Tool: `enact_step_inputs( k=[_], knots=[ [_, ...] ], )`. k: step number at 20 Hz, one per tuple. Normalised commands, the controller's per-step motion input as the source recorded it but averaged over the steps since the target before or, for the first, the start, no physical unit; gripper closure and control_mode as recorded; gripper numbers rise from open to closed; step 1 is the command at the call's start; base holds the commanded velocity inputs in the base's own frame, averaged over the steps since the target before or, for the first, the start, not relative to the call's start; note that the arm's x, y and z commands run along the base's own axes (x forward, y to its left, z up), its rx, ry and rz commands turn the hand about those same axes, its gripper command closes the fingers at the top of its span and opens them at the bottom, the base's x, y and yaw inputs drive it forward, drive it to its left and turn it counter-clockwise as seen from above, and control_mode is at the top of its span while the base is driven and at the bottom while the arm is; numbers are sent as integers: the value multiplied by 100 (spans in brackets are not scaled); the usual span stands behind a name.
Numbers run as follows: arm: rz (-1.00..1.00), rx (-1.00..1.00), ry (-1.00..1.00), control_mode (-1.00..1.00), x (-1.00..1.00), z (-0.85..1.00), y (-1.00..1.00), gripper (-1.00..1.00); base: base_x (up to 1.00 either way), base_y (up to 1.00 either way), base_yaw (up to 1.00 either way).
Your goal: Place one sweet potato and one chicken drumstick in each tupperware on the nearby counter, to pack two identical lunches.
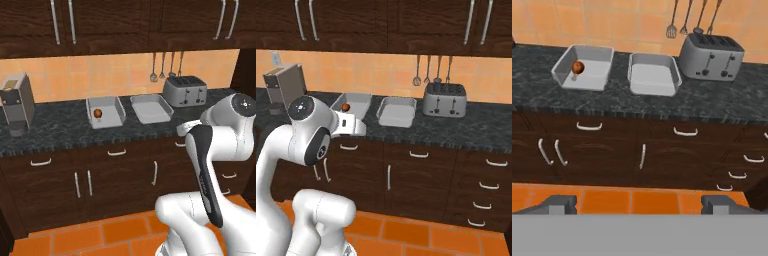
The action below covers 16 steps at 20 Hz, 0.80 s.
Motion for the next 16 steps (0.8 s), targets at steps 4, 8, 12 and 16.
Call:
enact_step_inputs(
  k=[4, 8, 12, 16],
  knots=[
    [0, 0, 0, 100, 0, 0, 0, -100, -90, -100, 0],
    [0, 0, 0, 100, 0, 0, 0, -100, -76, -100, 0],
    [0, 0, 0, 100, 0, 0, 0, -100, -40, -100, 0],
    [0, 0, 0, 100, 0, 0, 0, -100, 78, -88, 0]
  ],
)
